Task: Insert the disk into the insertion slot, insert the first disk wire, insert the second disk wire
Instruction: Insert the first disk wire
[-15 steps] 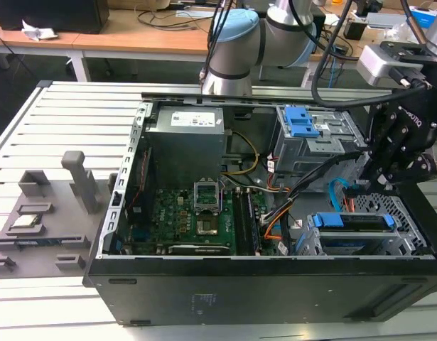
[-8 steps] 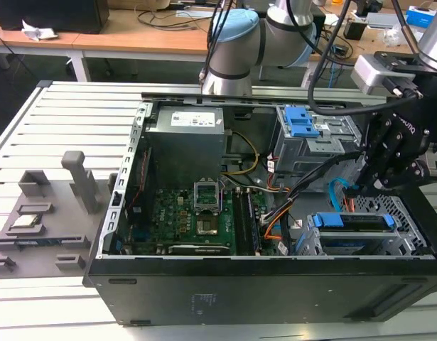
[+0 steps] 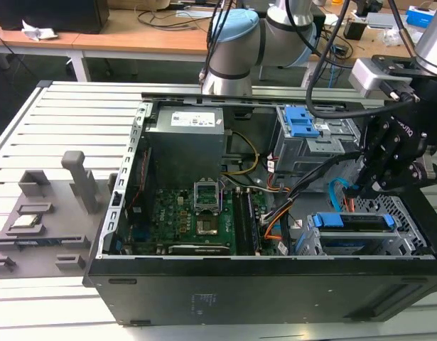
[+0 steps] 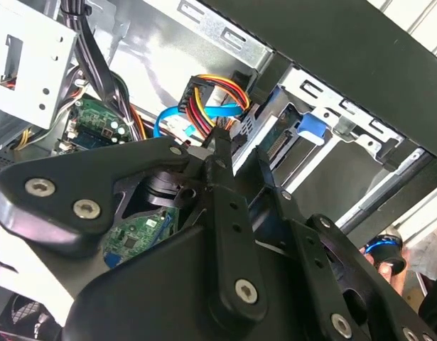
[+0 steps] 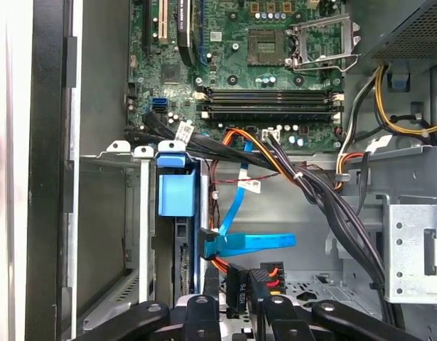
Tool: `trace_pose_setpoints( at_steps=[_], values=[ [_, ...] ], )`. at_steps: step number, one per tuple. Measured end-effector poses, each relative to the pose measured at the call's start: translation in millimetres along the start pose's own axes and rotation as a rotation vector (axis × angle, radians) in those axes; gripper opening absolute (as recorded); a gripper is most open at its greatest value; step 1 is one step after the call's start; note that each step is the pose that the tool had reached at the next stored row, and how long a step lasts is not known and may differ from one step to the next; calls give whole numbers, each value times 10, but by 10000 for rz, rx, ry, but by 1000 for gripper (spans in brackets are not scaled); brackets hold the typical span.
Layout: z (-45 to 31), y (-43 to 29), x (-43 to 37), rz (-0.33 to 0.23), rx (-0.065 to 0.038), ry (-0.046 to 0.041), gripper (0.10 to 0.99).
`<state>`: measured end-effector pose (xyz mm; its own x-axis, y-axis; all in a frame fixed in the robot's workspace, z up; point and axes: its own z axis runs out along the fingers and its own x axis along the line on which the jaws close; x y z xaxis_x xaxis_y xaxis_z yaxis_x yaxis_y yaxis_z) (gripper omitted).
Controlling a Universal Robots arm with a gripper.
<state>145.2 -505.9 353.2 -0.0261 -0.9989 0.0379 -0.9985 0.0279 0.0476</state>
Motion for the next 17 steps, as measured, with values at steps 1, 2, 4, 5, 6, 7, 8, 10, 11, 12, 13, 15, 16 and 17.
trace_pose_setpoints(
  at_steps=[1,2,4,5,6,7,8,10,11,12,13,15,16,17],
  values=[
    [0,0,0,0,0,7,286],
    [0,0,0,0,0,13,286],
    [0,0,0,1,0,20,169],
    [0,0,0,1,1,24,169],
    [0,0,0,1,1,28,169],
    [0,0,0,2,1,33,169],
    [0,0,0,2,1,36,169],
    [0,0,0,2,1,46,169],
    [0,0,0,2,2,49,169],
    [0,0,4,2,1,51,169],
    [0,-1,13,2,1,51,169],
    [2,-2,66,2,1,55,169],
    [3,-2,82,3,1,55,169],
    [4,-3,114,3,1,57,169]
  ],
)
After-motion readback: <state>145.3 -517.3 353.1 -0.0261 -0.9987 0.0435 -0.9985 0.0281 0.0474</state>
